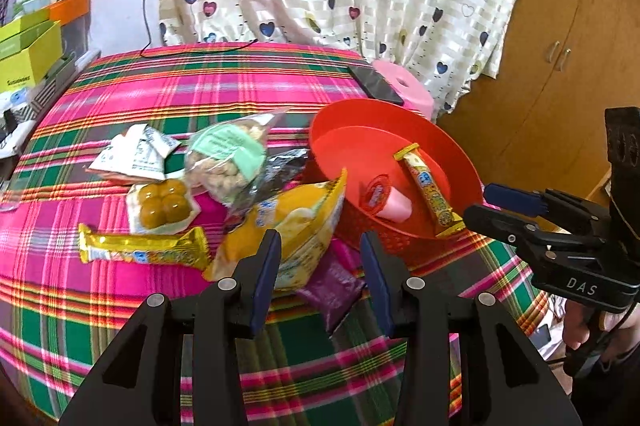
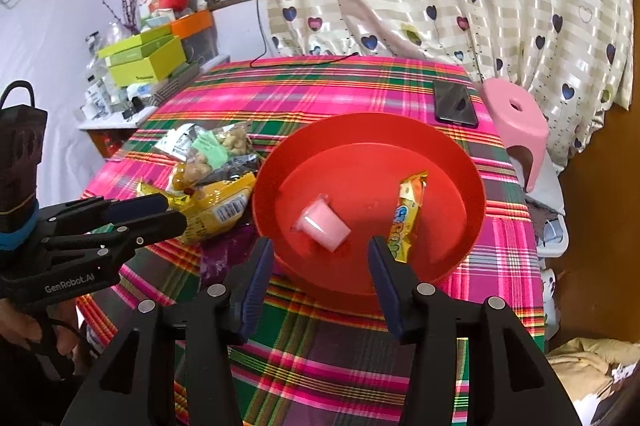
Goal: Organize snacks
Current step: 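Withdraw both tools from the basket toward the remaining snacks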
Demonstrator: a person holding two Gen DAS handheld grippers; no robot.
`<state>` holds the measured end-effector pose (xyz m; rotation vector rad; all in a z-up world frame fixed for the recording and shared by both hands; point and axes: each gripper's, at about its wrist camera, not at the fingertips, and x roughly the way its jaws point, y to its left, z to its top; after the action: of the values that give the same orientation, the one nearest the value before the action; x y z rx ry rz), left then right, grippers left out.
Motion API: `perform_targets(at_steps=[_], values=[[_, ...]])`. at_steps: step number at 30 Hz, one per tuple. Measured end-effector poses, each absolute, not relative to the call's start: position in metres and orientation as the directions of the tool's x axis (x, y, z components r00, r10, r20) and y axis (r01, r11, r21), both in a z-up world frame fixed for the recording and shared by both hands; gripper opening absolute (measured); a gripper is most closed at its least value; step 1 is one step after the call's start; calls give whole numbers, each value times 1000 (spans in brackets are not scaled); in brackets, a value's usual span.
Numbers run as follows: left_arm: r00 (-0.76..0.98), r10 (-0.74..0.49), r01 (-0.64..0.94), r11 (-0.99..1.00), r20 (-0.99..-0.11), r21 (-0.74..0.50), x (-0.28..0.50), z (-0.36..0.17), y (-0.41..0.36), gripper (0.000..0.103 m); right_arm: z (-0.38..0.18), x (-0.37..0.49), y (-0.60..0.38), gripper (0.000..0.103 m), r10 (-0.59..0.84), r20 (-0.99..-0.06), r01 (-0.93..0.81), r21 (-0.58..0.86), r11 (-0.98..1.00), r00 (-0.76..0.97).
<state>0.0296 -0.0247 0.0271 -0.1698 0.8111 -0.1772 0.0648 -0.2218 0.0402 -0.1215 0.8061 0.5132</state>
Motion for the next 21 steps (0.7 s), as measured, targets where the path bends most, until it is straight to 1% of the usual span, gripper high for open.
perform_targets(at_steps=[11,15,21], values=[[670,-197,38,972,-716,-232,22,17,-2,44,38,62,-211,49,417,-719,-514,97,852,556],[669,-199,36,971,-716,-236,20,14,2,45,36,60,-207,53,429,-719,-525,105,844,547],[676,-188,13,970,-713,-243,15,13,15,45,30,55,-191,53,465,-724,-569,122,813,509]])
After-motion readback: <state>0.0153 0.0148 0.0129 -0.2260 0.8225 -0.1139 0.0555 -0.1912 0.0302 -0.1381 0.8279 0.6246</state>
